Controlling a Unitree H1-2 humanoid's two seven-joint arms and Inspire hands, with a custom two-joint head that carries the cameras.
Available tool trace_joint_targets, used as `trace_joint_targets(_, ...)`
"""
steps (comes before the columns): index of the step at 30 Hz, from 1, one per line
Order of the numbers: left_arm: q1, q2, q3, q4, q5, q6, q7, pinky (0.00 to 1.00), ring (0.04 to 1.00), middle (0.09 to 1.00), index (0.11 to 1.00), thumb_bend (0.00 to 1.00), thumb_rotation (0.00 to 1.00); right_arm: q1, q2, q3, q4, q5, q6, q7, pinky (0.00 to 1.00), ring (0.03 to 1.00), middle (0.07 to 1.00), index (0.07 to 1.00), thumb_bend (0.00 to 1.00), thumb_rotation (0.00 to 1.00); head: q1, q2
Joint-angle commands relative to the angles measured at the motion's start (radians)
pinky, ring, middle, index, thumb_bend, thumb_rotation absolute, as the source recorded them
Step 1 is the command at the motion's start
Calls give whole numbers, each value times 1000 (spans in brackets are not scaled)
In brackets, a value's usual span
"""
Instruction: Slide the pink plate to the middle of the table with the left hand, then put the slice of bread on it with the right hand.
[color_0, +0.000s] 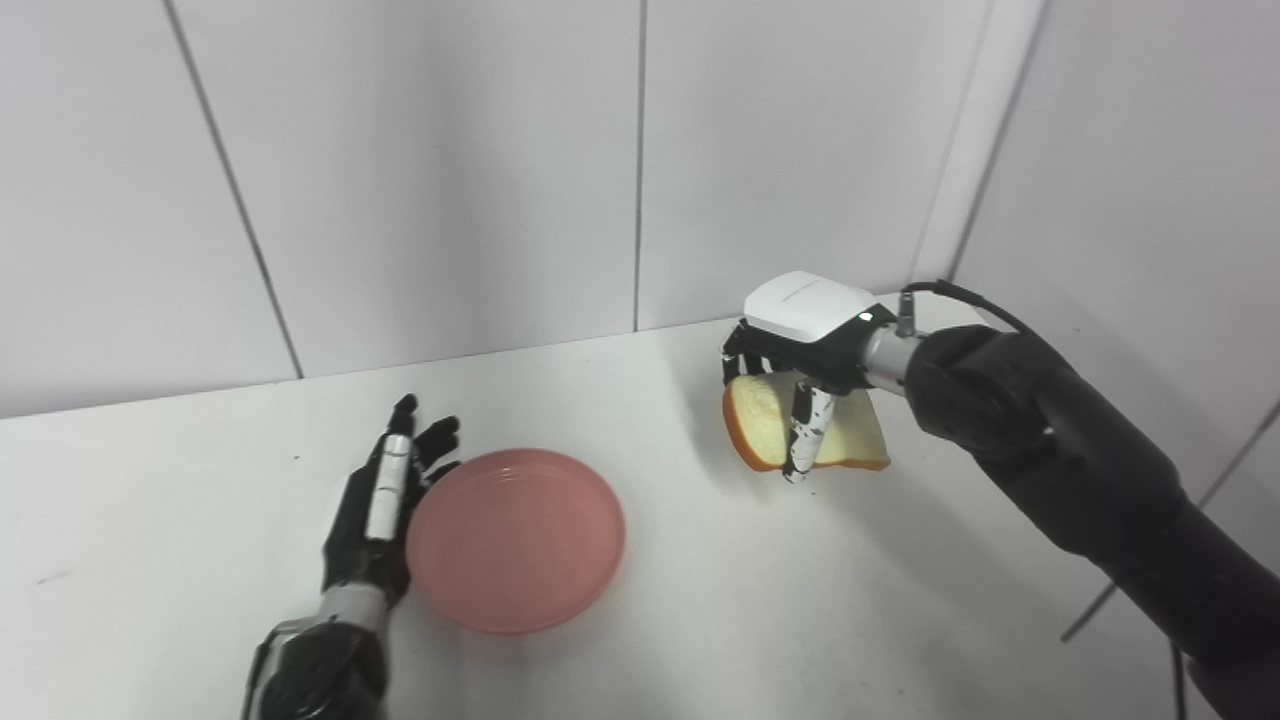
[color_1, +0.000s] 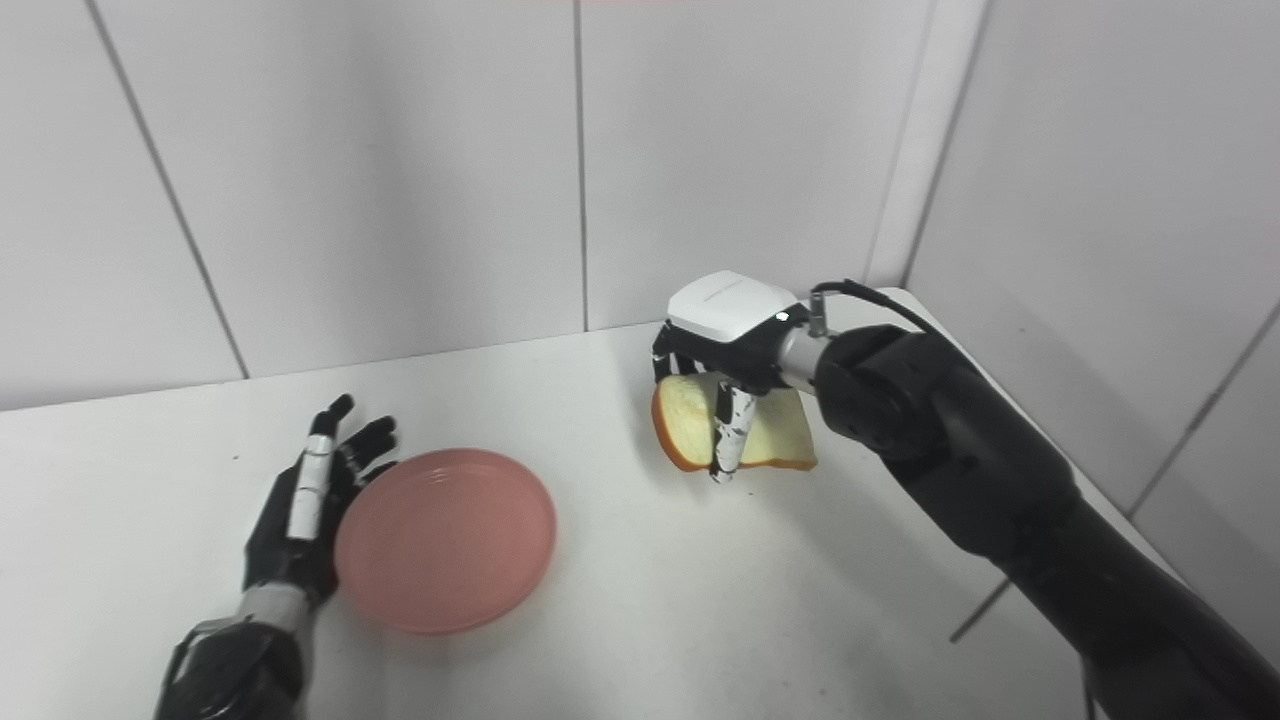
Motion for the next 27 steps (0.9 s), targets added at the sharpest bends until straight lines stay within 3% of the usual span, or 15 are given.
trace_joint_targets(1, 37, -27, -11, 55, 11, 53, 17, 796, 843, 800, 944, 732, 868, -78, -1, -14, -27, 1, -31, -2, 365, 437, 482, 490, 530, 0, 34, -4)
trace_joint_targets(10, 18, -61, -19, 131, 32, 5, 35, 856, 861, 822, 940, 718, 861, -159, 125, 27, 82, 6, -98, -40, 355, 431, 478, 492, 530, 0, 157, -31)
trace_joint_targets(14, 24, -67, -24, 130, 55, -7, 50, 822, 845, 825, 938, 721, 864, -184, 200, 29, 125, 9, -98, -63, 337, 413, 491, 476, 532, 0, 200, -35)
trace_joint_targets(15, 26, -69, -25, 128, 59, -9, 54, 809, 840, 818, 938, 715, 861, -191, 216, 31, 135, 10, -99, -64, 373, 453, 499, 474, 530, 0, 213, -36)
trace_joint_targets(17, 29, -71, -22, 125, 61, -9, 58, 799, 837, 815, 936, 713, 857, -202, 249, 41, 158, 7, -106, -73, 387, 468, 495, 481, 530, 0, 224, -38)
trace_joint_targets(20, 36, -74, -13, 107, 52, 4, 61, 808, 848, 817, 943, 724, 839, -207, 294, 56, 193, -10, -112, -100, 345, 416, 475, 493, 530, 0, 236, -38)
trace_joint_targets(27, 45, -73, -9, 83, 60, 10, 75, 807, 839, 814, 951, 725, 850, -203, 344, 89, 279, -16, -150, -142, 379, 446, 500, 466, 531, 0, 264, -33)
